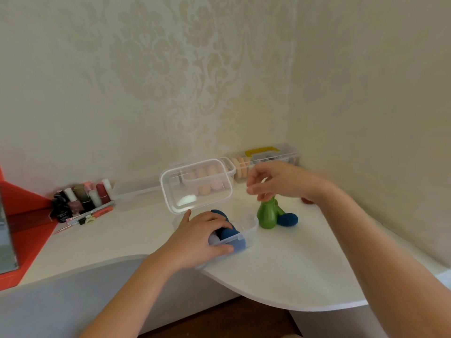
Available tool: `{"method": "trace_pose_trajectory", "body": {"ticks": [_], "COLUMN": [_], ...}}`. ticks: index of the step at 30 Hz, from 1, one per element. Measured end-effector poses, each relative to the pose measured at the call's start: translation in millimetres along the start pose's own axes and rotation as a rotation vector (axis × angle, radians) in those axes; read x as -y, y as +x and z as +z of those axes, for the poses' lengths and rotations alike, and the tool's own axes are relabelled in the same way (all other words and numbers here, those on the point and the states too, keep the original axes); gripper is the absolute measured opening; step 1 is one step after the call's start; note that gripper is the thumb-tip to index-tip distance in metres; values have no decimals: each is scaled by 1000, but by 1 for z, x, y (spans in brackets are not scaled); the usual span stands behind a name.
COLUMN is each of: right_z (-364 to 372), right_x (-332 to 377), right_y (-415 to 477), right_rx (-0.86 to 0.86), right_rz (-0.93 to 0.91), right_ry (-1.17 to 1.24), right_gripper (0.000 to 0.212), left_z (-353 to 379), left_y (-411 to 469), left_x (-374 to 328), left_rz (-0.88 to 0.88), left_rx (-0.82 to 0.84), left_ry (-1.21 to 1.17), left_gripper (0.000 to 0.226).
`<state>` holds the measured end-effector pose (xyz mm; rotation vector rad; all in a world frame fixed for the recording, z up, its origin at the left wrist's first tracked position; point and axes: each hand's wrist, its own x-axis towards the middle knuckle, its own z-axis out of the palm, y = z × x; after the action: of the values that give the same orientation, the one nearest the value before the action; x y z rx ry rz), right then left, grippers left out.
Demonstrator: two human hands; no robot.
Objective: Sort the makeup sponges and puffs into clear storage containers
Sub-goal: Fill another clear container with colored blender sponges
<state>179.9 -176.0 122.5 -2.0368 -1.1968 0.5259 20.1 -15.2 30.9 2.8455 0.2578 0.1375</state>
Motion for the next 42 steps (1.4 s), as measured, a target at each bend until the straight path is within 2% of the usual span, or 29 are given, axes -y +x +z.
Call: {"method": "trace_pose_trajectory", "body": {"ticks": [7, 9, 12, 14, 18, 22, 24, 27, 32, 35, 37, 40, 42], "right_z": [-36, -38, -32, -26, -23, -20, -17, -11, 3, 5, 2, -4, -10], "right_x": [-43, -60, -79, -85, -86, -87, -90, -98, -107, -113, -116, -110, -101], "right_y": [4, 6, 7, 7, 10, 12, 16, 31, 63, 76, 83, 83, 79], "right_rx": [-284, -258, -68, -7, -49, 37, 8, -147, -98, -207, -248, -180, -208], "right_rz": [88, 153, 287, 318, 331, 347, 349, 306, 237, 271, 330, 375, 362], "right_ry": [-14, -119, -332, -324, -312, -297, -321, -392, -409, -373, -385, -387, -320], "right_gripper": [9, 6, 20, 23, 26, 27, 29, 40, 51, 56, 53, 29, 26], "left_z": [0, -1, -4, -4, -4, -6, -7, -7, -7, -7, -6, -5, -4], "left_y": [15, 17, 20, 22, 26, 28, 29, 32, 33, 33, 34, 34, 34], "left_x": [3, 3, 2, 4, 5, 5, 4, 2, 1, 1, 2, 3, 3], "left_rz": [-2, -9, -28, -22, -20, -37, -44, -55, -88, -105, -112, -113, -106], "left_rx": [-40, -16, 74, 96, 98, 114, 125, 126, 120, 116, 115, 116, 117], "left_ry": [-57, -55, -48, -50, -88, -121, -132, -140, -166, -189, -189, -188, -180], "left_gripper": [37, 35, 35, 37, 34, 26, 25, 23, 22, 23, 24, 23, 23]}}
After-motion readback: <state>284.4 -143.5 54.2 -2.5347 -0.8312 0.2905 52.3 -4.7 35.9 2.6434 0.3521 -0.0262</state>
